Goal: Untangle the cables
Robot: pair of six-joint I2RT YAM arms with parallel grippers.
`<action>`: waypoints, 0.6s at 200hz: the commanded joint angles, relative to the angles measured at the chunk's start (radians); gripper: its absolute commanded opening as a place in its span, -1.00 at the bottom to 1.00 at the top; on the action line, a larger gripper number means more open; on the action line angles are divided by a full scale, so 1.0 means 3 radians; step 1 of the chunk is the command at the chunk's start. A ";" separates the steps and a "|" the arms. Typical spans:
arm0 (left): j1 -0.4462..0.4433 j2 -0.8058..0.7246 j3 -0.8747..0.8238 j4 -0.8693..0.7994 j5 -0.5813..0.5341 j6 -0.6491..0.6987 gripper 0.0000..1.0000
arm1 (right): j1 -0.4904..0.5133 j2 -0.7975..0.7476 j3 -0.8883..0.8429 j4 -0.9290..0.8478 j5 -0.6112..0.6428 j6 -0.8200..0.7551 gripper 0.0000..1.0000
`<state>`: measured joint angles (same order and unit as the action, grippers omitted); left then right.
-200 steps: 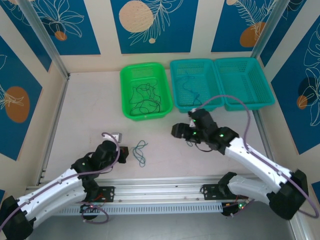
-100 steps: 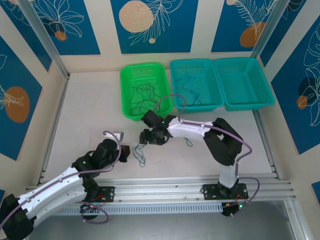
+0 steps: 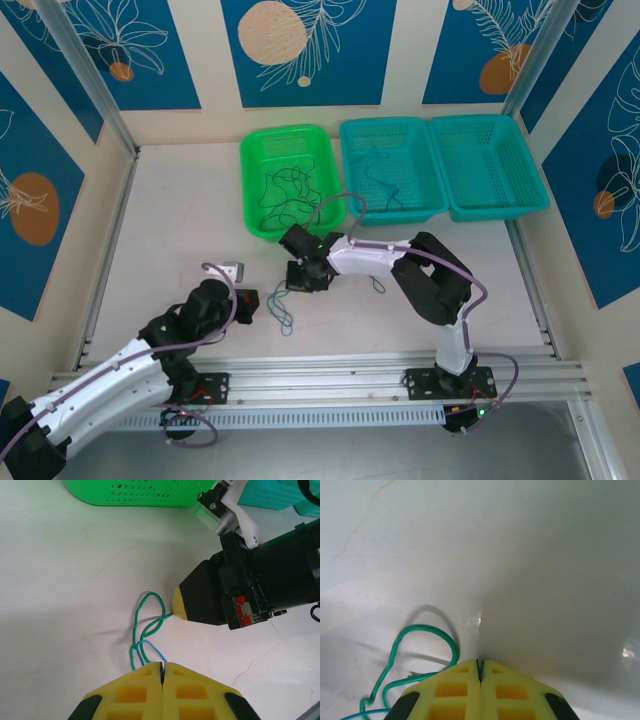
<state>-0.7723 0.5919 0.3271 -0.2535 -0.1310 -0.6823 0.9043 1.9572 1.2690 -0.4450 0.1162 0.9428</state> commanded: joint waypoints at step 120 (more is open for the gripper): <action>0.0183 -0.0301 -0.0012 -0.0551 -0.0330 -0.0248 -1.00 | -0.2279 -0.2570 -0.1903 -0.0035 0.0422 -0.0047 -1.00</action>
<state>-0.7406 0.5003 0.3264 -0.3836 -0.2039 -0.7254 0.3141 1.2709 0.7151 -0.4240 0.2474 0.9493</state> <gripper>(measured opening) 0.043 0.059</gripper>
